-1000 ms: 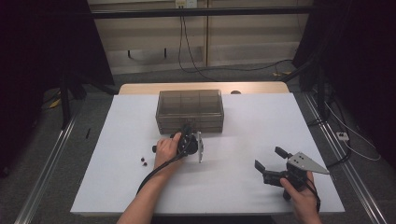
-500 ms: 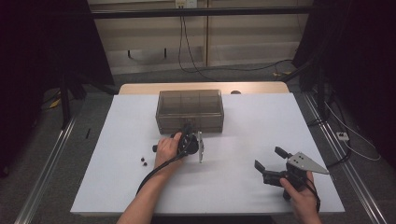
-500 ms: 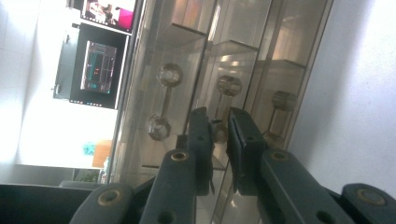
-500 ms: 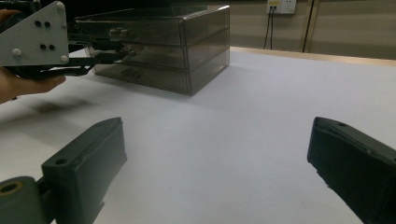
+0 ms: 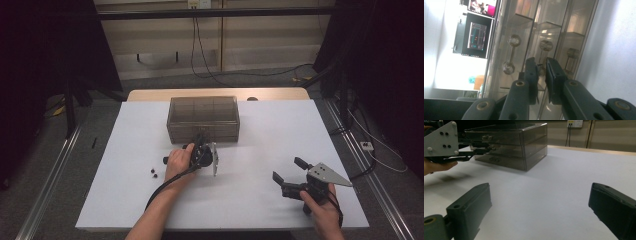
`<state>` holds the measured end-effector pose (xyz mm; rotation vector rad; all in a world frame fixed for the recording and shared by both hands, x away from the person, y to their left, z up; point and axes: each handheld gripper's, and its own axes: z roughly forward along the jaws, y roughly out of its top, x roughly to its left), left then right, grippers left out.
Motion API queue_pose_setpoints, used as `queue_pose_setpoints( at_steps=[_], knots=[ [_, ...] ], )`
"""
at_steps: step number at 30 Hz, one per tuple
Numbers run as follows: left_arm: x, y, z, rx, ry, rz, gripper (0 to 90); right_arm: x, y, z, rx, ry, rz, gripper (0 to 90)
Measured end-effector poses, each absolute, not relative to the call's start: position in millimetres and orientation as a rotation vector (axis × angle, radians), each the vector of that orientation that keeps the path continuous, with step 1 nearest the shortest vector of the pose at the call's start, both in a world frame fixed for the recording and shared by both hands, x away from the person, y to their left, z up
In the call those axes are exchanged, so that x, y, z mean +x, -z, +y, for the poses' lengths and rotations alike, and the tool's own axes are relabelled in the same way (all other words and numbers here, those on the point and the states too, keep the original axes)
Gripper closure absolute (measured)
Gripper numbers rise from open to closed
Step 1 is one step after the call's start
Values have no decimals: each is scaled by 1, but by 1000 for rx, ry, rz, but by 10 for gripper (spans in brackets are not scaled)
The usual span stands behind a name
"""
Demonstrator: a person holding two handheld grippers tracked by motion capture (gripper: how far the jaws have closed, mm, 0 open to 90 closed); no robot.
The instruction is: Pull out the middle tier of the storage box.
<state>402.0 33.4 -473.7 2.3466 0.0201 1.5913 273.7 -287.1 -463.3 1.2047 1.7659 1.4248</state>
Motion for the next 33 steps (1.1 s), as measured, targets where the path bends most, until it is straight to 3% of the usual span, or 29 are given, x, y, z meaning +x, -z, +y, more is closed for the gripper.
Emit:
queue_pose_setpoints(
  at_steps=[9,10,15,20,33],
  knots=[
    [395,474,36,2338,-1581,43,813,273,463,-286,1203,-1428,1765,41],
    [394,472,37,2331,-1565,43,900,274,463,-286,1203,-1427,1765,41],
    [394,473,39,2365,-1547,43,900,274,463,-285,1199,-1426,1771,41],
    [396,471,40,2328,-1595,25,801,273,463,-285,1197,-1423,1770,42],
    [407,481,36,2335,-1629,-1,810,275,464,-287,1198,-1421,1770,41]
  ],
)
